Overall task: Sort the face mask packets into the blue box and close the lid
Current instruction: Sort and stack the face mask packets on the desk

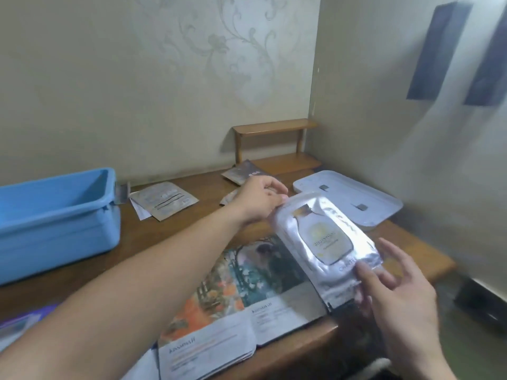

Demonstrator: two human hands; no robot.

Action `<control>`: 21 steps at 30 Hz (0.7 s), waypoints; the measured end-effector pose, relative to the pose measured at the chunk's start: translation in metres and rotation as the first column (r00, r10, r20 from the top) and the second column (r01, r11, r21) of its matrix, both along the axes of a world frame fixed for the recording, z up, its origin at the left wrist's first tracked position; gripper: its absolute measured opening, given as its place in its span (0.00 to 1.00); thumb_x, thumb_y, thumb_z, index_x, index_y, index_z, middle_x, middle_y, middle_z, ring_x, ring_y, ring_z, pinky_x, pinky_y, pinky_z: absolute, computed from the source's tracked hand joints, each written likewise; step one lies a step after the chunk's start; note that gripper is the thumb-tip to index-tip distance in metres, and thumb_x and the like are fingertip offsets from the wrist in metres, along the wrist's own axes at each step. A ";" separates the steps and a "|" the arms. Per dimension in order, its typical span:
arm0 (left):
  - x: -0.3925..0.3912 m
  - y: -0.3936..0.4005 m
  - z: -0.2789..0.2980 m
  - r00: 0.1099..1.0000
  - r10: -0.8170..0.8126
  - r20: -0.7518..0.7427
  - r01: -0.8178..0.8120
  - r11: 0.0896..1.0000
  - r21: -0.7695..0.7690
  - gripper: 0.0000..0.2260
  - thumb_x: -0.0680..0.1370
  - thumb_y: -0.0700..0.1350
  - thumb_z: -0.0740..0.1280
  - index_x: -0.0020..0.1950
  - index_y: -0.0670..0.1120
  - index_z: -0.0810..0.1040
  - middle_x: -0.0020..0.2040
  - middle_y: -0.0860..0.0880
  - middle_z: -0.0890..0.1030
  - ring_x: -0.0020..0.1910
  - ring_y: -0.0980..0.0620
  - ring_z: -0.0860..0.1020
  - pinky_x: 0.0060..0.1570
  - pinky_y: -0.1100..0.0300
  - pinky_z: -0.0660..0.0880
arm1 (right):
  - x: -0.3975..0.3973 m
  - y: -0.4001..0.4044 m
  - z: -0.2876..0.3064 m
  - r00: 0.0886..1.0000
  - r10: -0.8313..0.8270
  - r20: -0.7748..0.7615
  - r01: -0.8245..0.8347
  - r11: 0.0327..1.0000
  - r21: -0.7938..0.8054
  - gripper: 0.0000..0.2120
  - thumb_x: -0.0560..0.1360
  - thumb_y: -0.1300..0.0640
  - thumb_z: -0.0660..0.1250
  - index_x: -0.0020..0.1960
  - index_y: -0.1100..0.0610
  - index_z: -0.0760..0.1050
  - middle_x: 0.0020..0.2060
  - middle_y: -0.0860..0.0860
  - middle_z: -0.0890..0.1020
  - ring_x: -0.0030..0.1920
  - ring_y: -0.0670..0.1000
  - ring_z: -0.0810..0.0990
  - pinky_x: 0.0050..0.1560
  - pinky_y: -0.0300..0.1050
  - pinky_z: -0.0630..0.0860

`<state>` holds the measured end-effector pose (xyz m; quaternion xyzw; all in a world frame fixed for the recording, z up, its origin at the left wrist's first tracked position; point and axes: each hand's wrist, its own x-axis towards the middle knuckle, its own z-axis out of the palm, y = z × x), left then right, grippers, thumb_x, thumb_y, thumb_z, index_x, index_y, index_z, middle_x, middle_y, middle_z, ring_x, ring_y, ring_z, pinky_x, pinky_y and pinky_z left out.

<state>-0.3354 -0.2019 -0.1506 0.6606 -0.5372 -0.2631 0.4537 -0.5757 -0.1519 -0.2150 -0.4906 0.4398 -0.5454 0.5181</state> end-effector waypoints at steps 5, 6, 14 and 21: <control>-0.025 -0.028 -0.026 0.989 0.011 0.148 -0.023 0.997 0.076 0.01 0.78 0.42 0.70 0.47 0.48 0.81 0.29 0.54 0.76 0.28 0.56 0.73 0.33 0.62 0.69 | -0.022 -0.018 -0.018 0.980 -0.036 -0.196 0.039 0.999 0.012 0.21 0.74 0.57 0.73 0.65 0.50 0.73 0.23 0.56 0.79 0.23 0.50 0.70 0.34 0.44 0.71; -0.027 -0.030 -0.029 0.985 0.014 0.172 -0.029 0.996 0.084 0.02 0.78 0.42 0.70 0.46 0.48 0.81 0.31 0.53 0.76 0.30 0.55 0.73 0.33 0.62 0.69 | -0.022 -0.019 -0.019 0.973 -0.050 -0.224 0.051 0.999 -0.003 0.23 0.73 0.57 0.73 0.66 0.52 0.73 0.23 0.55 0.79 0.23 0.48 0.71 0.36 0.44 0.72; -0.030 -0.035 -0.039 0.905 0.030 0.425 -0.077 0.993 0.094 0.04 0.78 0.45 0.68 0.50 0.49 0.82 0.43 0.53 0.79 0.45 0.53 0.77 0.41 0.63 0.72 | -0.025 -0.027 -0.026 0.939 -0.077 -0.335 0.066 0.997 -0.043 0.27 0.71 0.55 0.75 0.68 0.54 0.73 0.24 0.51 0.80 0.25 0.41 0.75 0.44 0.41 0.74; -0.049 -0.024 -0.037 0.562 -0.305 0.769 0.362 0.927 0.103 0.27 0.82 0.60 0.58 0.78 0.51 0.62 0.80 0.53 0.56 0.78 0.54 0.54 0.74 0.51 0.52 | -0.028 -0.037 -0.017 0.678 -0.452 -0.579 -0.017 0.778 -0.627 0.26 0.72 0.40 0.63 0.60 0.57 0.79 0.52 0.52 0.80 0.53 0.56 0.76 0.57 0.44 0.68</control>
